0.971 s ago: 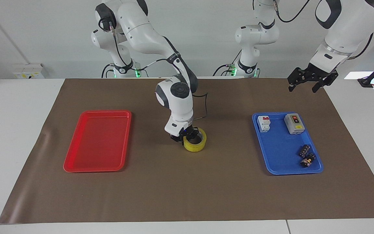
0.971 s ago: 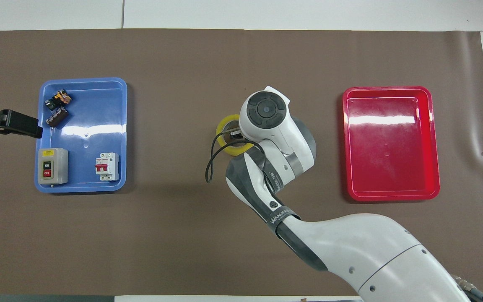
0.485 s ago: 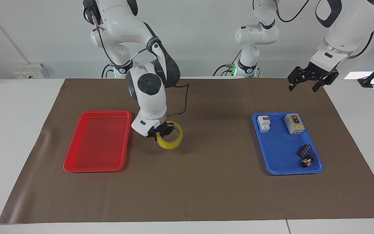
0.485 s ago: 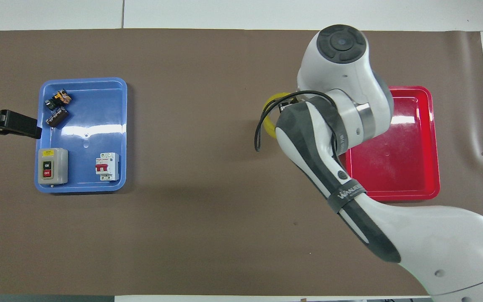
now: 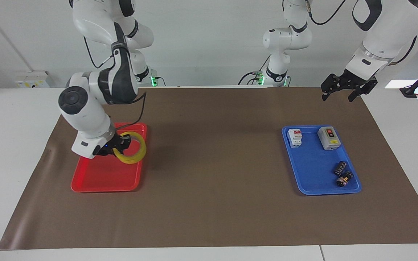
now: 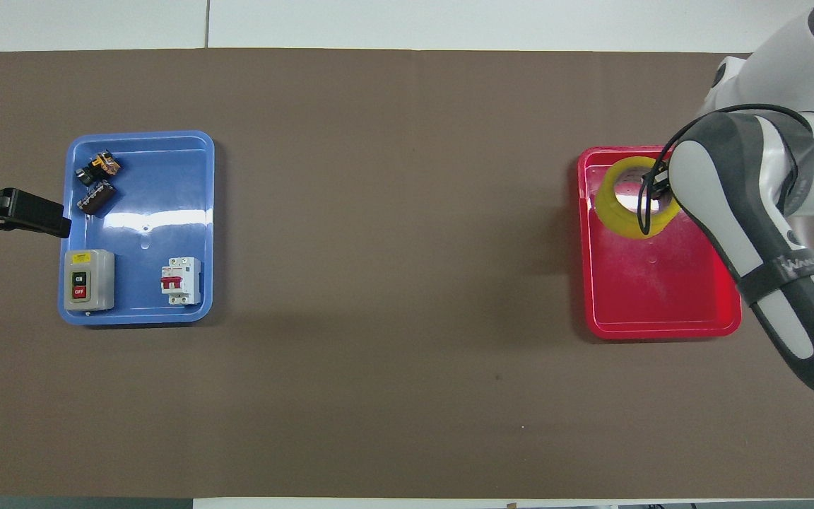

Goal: Place and move tape with both arms
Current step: 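Carry the tape with the right gripper into the red tray, then lower the tape into the red tray and open the right gripper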

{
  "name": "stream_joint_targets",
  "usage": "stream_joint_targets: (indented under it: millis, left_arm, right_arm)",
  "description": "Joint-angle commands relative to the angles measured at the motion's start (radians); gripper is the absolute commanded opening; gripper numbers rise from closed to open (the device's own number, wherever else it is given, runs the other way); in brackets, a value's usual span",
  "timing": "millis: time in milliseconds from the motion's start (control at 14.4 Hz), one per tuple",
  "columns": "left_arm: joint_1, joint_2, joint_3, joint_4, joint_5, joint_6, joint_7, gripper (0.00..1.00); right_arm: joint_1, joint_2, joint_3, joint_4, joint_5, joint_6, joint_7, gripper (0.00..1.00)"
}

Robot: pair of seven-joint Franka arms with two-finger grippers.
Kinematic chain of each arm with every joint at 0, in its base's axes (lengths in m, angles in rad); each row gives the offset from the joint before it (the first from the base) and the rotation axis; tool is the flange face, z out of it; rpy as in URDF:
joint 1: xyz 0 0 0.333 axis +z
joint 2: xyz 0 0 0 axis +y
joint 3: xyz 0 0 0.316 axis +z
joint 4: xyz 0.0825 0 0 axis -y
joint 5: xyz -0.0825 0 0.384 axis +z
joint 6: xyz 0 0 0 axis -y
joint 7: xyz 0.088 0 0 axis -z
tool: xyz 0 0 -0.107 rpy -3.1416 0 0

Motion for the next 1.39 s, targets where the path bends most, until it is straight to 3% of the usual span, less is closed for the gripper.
stream_joint_targets:
  millis: [0,139,277,971,1318]
  left_arm:
    - [-0.005,-0.007,-0.001,0.003,0.017,-0.015,0.001,1.00]
    - [-0.003,-0.010,-0.001,0.001,0.015,-0.012,0.004,1.00]
    - [-0.001,-0.013,-0.001,-0.002,0.014,-0.016,0.001,1.00]
    - [0.006,-0.014,0.001,-0.004,0.014,-0.016,0.001,1.00]
    - [0.006,-0.014,0.001,-0.004,0.014,-0.016,0.001,1.00]
  right_arm:
    - [-0.057,-0.082,0.019,-0.184,-0.001,0.132,-0.079,0.00]
    - [-0.076,-0.117,0.019,-0.319,-0.001,0.289,-0.114,0.00]
    - [-0.088,-0.131,0.018,-0.377,-0.001,0.354,-0.143,0.00]
    - [-0.096,-0.154,0.015,-0.501,-0.005,0.533,-0.222,0.00]
    - [-0.105,-0.154,0.013,-0.515,-0.008,0.550,-0.228,0.00]
